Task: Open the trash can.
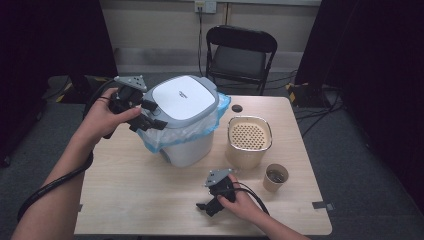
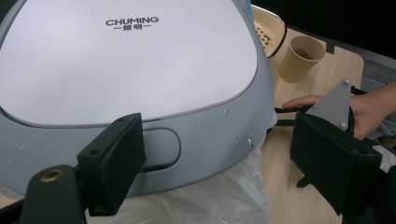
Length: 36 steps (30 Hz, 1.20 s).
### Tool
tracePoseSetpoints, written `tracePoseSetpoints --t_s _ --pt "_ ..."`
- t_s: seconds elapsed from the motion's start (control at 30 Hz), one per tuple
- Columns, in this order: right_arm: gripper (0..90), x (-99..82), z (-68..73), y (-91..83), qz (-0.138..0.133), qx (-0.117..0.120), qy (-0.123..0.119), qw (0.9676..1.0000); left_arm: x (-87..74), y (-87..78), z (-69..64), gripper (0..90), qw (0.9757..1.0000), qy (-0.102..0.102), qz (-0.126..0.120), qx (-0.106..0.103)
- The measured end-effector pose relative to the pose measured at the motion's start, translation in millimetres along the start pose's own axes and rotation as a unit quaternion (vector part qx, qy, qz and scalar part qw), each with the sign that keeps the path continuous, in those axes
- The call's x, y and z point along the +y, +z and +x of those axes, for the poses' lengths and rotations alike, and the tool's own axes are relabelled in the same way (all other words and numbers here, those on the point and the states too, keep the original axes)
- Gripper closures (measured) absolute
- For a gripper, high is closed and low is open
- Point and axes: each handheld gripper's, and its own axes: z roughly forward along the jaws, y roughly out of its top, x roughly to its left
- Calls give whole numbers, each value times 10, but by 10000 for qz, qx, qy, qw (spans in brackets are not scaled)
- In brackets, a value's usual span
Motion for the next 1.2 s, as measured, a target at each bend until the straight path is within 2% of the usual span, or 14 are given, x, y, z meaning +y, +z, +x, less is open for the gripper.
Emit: tracePoseSetpoints --t_s 0.27,0.4,0.5,0.53,0.6,0.63,0.8,0.93,1.1,1.2 --pt "0 0 0 -1 10 0 1 10000 -19 6 17 167 9999 -92 -63 -52" --pt "0 0 -1 -1 9 0 -2 10000 -35 15 -6 167 10000 -15 -25 -4" --pt "0 0 0 1 -1 3 -3 10000 -55 1 -11 167 9999 -118 -3 30" --pt "0 0 0 0 1 -1 0 10000 -48 -23 -20 168 9999 -19 56 99" --pt "0 1 1 -2 15 3 5 10000 -38 -47 -57 227 9996 141 211 98" --pt "0 -1 0 1 -1 6 7 10000 -46 -48 -80 204 9993 233 277 91" --pt "0 0 -4 3 -9 -19 -22 10000 -159 -87 -166 181 9997 224 -12 -46" --pt "0 0 -5 2 -19 -19 -27 10000 -293 -105 -208 168 9997 201 -100 -28" --pt "0 1 -3 0 -4 -13 -18 10000 -484 -82 -281 167 9995 148 -233 -162" --pt "0 0 -3 3 -17 -26 -19 10000 -593 -37 -316 167 9995 155 -219 -183"
